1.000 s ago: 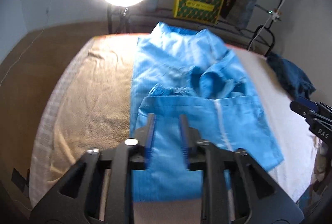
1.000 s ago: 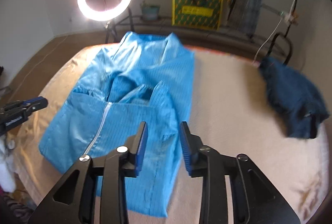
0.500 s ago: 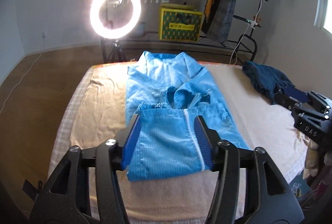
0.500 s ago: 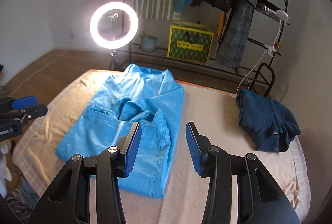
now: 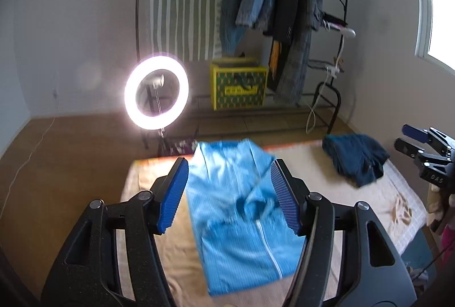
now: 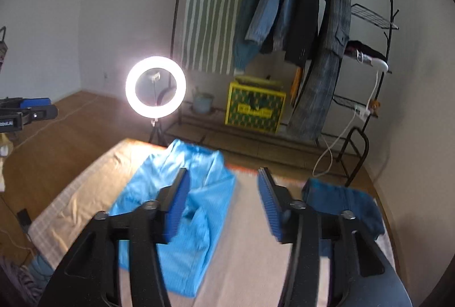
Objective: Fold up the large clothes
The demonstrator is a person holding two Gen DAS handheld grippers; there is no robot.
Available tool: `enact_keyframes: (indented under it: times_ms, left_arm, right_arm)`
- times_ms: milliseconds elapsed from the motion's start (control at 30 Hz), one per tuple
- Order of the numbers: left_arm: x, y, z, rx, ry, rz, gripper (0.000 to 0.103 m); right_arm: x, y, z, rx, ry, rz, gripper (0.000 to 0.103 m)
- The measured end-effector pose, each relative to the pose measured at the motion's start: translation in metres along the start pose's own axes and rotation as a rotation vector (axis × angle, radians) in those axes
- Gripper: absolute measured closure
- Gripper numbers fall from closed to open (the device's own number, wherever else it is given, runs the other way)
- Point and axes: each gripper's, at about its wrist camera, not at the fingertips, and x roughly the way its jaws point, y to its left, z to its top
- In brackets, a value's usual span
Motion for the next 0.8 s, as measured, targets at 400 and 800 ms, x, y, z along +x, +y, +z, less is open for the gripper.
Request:
enact_keyframes:
  times_ms: [400, 800]
  left_arm:
    - [0.095, 0.039, 0.088, 0.003, 0.014, 0.012, 0.040]
    - [0.300, 0.091, 0.019, -0.123, 0.250, -0.084, 0.040]
  right_arm:
    - [0.093, -0.048, 0.083, 0.040, 0.032, 0.075, 0.049]
    - [0.280, -0.086, 0.033, 0.190, 0.216, 0.171, 0.049]
